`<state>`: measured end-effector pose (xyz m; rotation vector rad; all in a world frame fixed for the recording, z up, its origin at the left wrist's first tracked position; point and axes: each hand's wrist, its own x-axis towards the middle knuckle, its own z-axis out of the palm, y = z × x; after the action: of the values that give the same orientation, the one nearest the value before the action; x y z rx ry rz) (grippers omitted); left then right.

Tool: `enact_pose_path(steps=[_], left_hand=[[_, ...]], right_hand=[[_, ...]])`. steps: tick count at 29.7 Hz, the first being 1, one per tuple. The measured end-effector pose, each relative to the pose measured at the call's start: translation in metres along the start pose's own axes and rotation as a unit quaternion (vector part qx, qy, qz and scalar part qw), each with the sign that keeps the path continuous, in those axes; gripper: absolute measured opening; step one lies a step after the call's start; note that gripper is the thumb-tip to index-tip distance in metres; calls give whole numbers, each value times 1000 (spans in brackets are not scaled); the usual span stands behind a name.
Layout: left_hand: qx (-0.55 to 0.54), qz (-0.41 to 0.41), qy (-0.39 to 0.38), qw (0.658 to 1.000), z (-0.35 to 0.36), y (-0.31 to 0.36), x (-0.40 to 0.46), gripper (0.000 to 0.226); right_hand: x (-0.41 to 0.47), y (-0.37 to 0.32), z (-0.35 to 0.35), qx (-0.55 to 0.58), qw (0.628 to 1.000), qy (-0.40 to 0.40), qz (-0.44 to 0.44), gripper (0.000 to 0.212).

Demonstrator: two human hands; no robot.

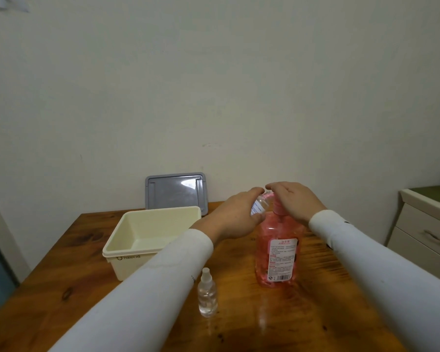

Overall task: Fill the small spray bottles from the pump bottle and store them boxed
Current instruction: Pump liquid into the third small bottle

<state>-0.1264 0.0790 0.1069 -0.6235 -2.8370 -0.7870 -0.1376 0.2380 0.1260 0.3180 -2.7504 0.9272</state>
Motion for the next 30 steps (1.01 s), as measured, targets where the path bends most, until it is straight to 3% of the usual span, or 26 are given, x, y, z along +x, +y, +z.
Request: enact_pose_path(steps=[19, 30], left_hand=[[4, 14, 18, 1000, -8, 5, 5, 62], [-6, -1, -5, 1000, 1, 0, 3, 61]], right_hand=[[6, -4, -6, 35, 999, 31, 8, 40], [3, 3, 2, 2, 1000, -1, 5, 40]])
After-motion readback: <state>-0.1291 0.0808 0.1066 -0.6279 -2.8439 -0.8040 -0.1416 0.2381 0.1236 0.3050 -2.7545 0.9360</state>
